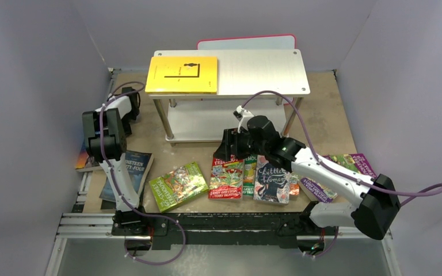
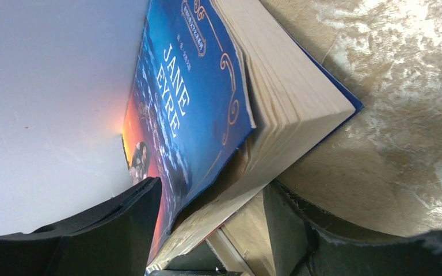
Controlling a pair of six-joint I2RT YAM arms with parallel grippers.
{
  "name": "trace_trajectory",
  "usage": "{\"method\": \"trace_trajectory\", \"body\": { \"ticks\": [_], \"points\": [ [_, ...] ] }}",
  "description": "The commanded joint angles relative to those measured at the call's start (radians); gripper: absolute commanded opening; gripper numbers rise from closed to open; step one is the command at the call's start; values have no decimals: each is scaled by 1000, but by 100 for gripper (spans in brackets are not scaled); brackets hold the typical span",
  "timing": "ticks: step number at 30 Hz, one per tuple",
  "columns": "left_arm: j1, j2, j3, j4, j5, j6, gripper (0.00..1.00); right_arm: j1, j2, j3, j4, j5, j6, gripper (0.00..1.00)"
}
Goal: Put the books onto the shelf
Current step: Pick up the book from the center of the board.
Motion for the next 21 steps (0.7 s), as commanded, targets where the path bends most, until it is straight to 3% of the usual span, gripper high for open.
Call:
{"method": "trace_trajectory", "body": {
  "ticks": [1,3,8,10,16,19,21],
  "points": [
    [4,51,10,43,-30,-7,64,3,21,72,9,-3,12,72],
    [5,42,11,46,-48,-11,60,3,29,83,3,-5,11,72],
    [3,7,21,27,-56,-32,26,4,2,65,19,13,23,72],
    [-1,-23,19,13,-56,-45,18,5,-20,48,35,21,28,72],
    [-41,-173,-22,-6,-41,-65,13,5,-51,33,43,30,32,71],
    [-44,-221,-41,-1,-19,-73,1,5,-57,30,44,34,33,71],
    [-45,-235,-38,-15,2,-85,0,5,-65,26,44,36,33,71]
  ]
}}
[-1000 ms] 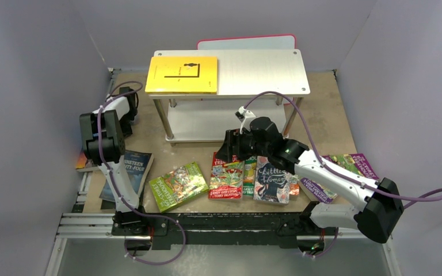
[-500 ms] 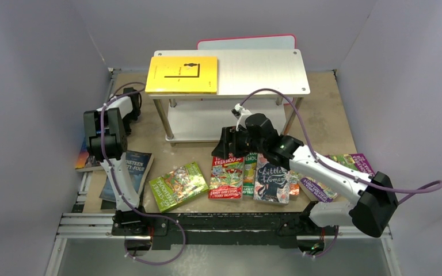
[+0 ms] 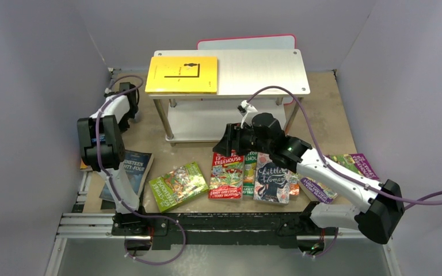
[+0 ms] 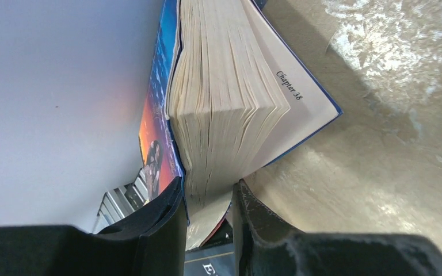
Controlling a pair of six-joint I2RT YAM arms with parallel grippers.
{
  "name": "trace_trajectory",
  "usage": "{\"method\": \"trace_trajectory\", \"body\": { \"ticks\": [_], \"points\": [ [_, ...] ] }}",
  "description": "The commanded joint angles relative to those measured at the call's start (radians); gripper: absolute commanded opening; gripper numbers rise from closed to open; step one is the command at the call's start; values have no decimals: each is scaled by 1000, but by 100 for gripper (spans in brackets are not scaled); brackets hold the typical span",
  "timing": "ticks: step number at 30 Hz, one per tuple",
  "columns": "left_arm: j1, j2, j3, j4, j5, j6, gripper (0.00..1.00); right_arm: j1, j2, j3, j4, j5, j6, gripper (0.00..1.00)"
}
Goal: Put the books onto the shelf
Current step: Pick up the book from the center of the board.
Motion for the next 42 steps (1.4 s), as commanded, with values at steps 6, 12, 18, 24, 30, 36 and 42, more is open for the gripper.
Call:
{"method": "trace_trajectory", "body": {
  "ticks": [6,12,18,24,30,36,42],
  "points": [
    [-31,-174,28,-66,65,-112,0,5,-47,-22,32,21,-5,71],
    [-47,-369,-2,-89,234,-184,0,24,-62,-35,51,31,-43,72],
    [-48,-611,-53,-133,325,-274,0,58,-84,-62,107,40,-57,73],
    [-49,-816,-60,-196,408,-367,0,125,-88,-78,163,84,-93,74],
    [-49,-993,-99,-233,583,-481,0,256,-54,-84,246,188,-172,77],
    [-48,-1160,-223,-199,772,-668,0,429,39,-80,399,329,-335,86],
    [-49,-1268,-290,-217,850,-794,0,561,204,-19,538,453,-500,92]
  ]
}}
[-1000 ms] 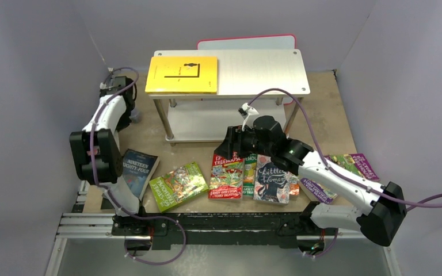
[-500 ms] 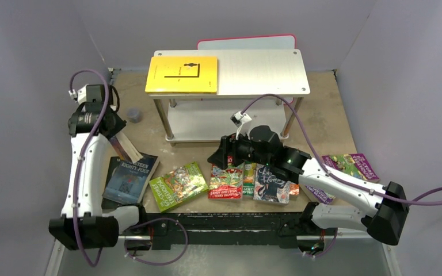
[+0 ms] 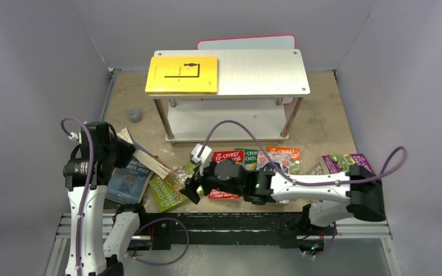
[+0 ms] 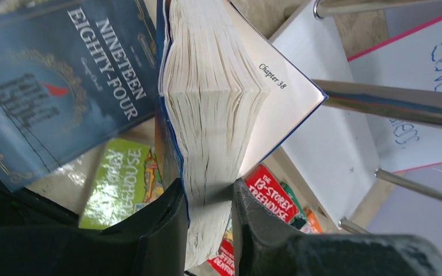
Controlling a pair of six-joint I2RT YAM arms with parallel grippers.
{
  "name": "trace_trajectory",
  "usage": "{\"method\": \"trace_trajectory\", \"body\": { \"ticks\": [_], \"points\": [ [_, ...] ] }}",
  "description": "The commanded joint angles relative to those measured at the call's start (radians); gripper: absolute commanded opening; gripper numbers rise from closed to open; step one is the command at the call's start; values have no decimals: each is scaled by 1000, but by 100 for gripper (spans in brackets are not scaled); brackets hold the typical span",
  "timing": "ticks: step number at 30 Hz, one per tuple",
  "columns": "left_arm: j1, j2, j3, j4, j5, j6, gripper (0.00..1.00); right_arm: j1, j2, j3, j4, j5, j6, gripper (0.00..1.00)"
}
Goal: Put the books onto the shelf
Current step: Pick up the book from the center of the board.
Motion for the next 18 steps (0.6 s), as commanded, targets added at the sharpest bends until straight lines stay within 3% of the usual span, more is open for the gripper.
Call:
{"method": "trace_trajectory", "body": {
  "ticks": [1,13,18],
  "points": [
    [0,-70,20,92,89,-149,0,56,99,66,185,142,-162,92],
    [0,-108,31,-16,153,-205,0,59,334,167,430,193,-336,97],
    [0,-95,56,-27,155,-203,0,59,387,202,435,114,-360,86]
  ]
}}
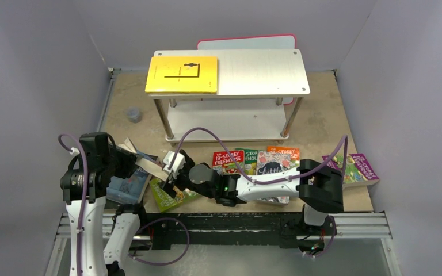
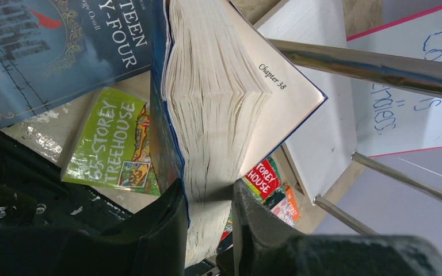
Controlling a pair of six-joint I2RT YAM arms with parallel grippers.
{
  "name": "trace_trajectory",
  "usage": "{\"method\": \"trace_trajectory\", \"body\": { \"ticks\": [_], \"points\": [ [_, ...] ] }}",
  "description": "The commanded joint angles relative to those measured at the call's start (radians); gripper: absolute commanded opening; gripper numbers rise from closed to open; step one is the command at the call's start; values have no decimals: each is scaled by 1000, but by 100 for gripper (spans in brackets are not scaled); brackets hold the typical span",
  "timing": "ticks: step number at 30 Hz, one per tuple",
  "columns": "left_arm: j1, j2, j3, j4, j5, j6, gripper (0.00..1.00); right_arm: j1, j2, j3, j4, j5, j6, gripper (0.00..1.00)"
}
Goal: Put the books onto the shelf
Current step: Pick up the book from the center of the board.
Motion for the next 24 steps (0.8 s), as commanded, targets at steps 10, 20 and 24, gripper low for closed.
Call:
{"method": "trace_trajectory", "body": {
  "ticks": [10,20,24],
  "points": [
    [1,-5,57,134,40,26,43,-2,-75,-18,37,-74,-17,15],
    [0,5,27,258,54,237,62,-106,-272,-117,-181,-219,108,0],
    [1,-33,-43,329,128,259,62,-200,-393,-145,-246,-337,198,0]
  ]
}}
